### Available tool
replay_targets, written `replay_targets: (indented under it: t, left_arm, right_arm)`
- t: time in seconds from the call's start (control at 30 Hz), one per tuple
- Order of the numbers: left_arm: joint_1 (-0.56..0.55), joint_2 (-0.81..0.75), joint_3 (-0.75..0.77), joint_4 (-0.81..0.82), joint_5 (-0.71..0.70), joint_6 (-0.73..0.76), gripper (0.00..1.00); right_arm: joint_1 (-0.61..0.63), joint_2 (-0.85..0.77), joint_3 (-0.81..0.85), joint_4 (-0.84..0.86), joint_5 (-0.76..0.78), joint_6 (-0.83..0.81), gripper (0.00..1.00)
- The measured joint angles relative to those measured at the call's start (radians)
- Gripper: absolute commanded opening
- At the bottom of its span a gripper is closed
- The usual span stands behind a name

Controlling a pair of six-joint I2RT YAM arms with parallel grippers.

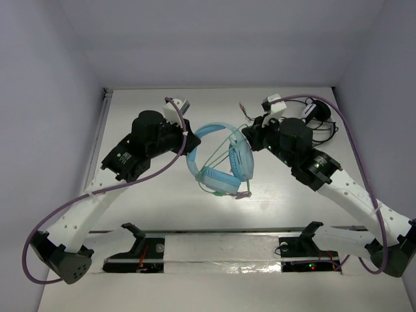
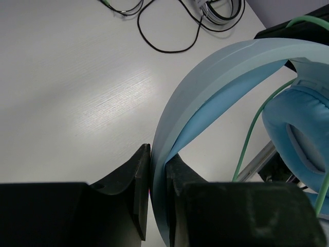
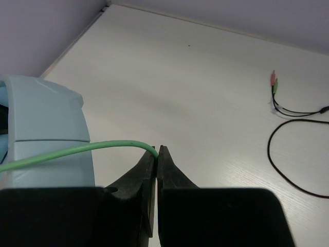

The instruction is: Wrap the headphones

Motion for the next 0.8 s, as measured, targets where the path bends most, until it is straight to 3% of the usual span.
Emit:
replay_targets:
  t: [0.2, 0.57, 0.8]
  left_arm:
    - [0.008, 0.000, 0.039, 0.001, -0.068, -0.004, 0.00]
    - [0.009, 0.000, 0.069, 0.069, -0.054, -0.040, 0.00]
    - [0.009, 0.000, 0.129, 0.108, -0.017, -0.066, 0.00]
  right_arm:
    - [-0.044, -0.061, -0.136, 0.152, -0.104, 0.066, 0.00]
    - [-0.159, -0.089, -0.301, 0.438, -0.300, 0.174, 0.39]
    - [-0.201, -0.049, -0.373, 0.532, -0.389, 0.200, 0.40]
